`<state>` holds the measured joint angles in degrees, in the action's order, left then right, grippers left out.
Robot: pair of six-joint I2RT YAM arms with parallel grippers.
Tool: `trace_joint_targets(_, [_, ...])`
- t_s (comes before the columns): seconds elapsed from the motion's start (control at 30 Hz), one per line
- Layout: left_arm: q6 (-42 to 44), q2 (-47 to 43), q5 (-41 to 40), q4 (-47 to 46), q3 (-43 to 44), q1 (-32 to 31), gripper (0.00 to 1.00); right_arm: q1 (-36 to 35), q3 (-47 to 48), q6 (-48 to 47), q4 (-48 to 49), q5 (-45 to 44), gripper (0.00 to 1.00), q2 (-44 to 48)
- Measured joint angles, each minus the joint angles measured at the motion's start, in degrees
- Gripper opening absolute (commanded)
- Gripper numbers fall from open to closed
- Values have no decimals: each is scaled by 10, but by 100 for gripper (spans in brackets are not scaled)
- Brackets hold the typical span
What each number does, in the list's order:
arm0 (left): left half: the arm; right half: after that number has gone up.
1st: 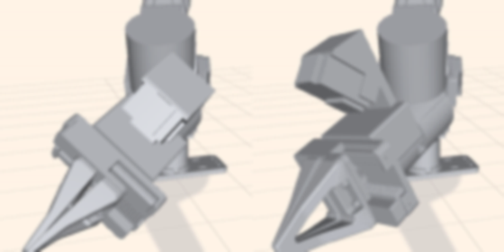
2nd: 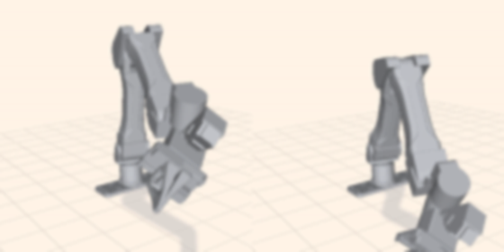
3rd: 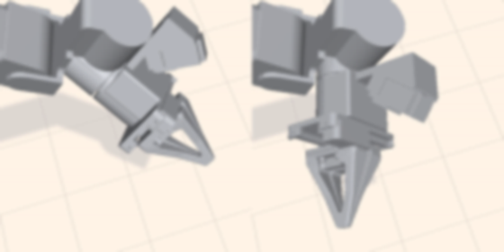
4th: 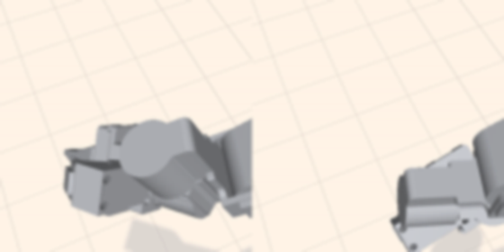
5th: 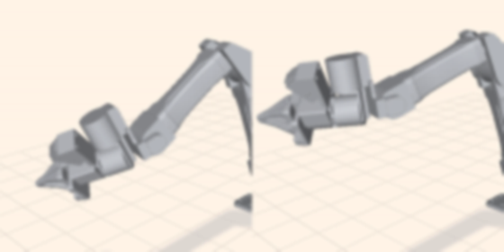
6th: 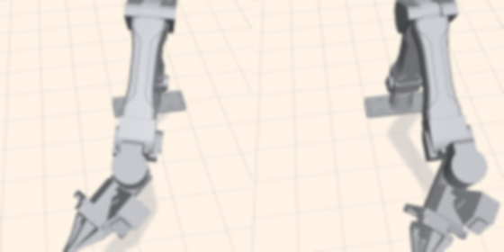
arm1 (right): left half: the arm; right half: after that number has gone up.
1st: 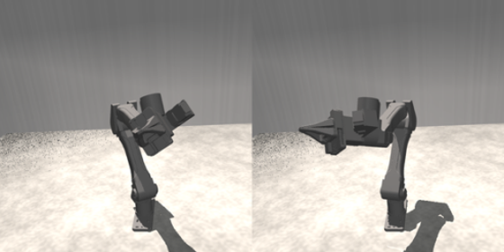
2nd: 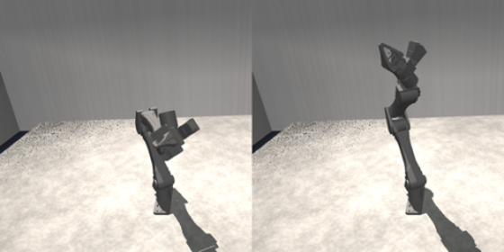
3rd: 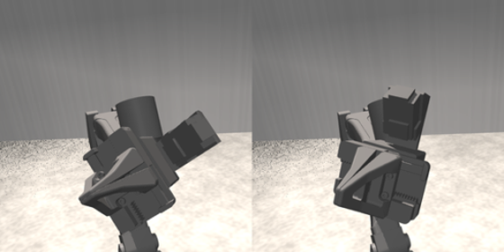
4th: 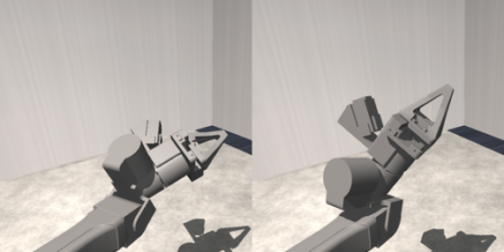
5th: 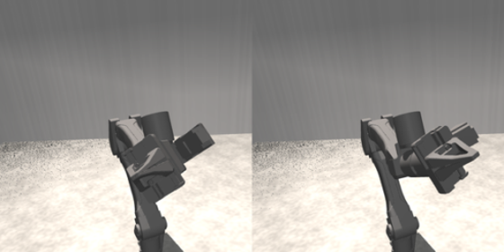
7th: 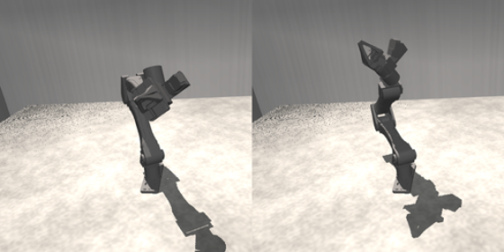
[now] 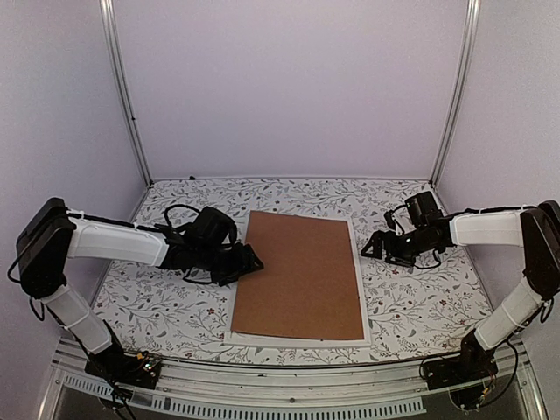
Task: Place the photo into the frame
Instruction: Place the backboard with the photo.
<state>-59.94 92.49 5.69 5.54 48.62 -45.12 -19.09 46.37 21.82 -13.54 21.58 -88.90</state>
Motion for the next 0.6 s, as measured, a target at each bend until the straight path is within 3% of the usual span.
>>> trace_joint_targets(0.6, [20,5,-41,37,14,-4,68,0,-3,0,4,2,98,0])
